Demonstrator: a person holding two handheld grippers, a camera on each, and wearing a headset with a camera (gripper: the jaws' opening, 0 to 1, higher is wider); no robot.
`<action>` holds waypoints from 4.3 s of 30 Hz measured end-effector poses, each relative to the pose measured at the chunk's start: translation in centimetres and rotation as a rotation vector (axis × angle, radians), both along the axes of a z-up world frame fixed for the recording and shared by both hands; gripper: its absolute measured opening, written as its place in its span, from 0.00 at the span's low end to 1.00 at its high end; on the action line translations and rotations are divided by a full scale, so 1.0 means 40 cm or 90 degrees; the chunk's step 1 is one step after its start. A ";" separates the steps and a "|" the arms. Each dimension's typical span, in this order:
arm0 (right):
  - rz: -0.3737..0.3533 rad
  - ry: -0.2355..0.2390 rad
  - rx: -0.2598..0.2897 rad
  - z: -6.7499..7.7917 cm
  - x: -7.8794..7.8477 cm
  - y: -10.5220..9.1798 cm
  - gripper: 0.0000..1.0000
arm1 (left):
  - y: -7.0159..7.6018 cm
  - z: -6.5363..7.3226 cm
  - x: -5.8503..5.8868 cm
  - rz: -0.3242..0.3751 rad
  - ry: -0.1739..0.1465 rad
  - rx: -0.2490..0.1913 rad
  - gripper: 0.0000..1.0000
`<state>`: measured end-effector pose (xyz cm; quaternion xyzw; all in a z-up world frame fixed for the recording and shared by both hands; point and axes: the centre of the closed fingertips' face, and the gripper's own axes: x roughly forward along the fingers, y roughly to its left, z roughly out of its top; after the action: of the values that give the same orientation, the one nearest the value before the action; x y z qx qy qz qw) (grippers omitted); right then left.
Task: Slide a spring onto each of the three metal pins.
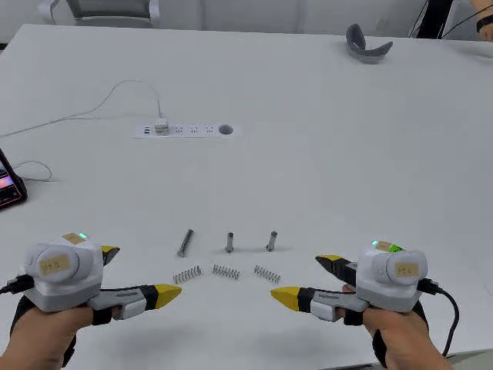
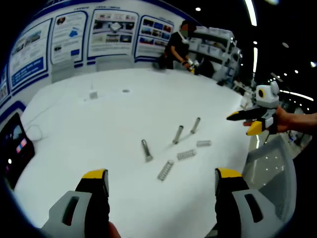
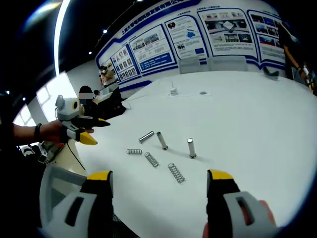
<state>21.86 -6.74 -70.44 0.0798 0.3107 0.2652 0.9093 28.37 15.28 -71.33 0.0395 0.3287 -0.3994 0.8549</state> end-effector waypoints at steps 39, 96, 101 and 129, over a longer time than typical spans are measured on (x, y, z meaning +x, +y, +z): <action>-0.005 0.015 0.004 -0.020 -0.014 -0.008 0.79 | -0.080 -0.064 0.103 -0.038 0.019 0.022 0.89; -0.006 0.017 0.010 -0.026 0.004 -0.017 0.81 | -0.180 -0.182 0.218 0.017 0.088 0.059 0.32; -0.009 0.018 0.010 -0.025 0.003 -0.022 0.81 | -0.183 -0.193 0.224 0.033 0.101 0.065 0.26; -0.017 0.020 0.014 -0.028 0.004 -0.028 0.81 | -0.181 -0.210 0.231 0.050 0.062 0.162 0.09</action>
<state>22.01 -7.85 -71.56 0.0983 0.3208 0.2549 0.9069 37.61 8.06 -79.72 0.1150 0.4194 -0.3220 0.8410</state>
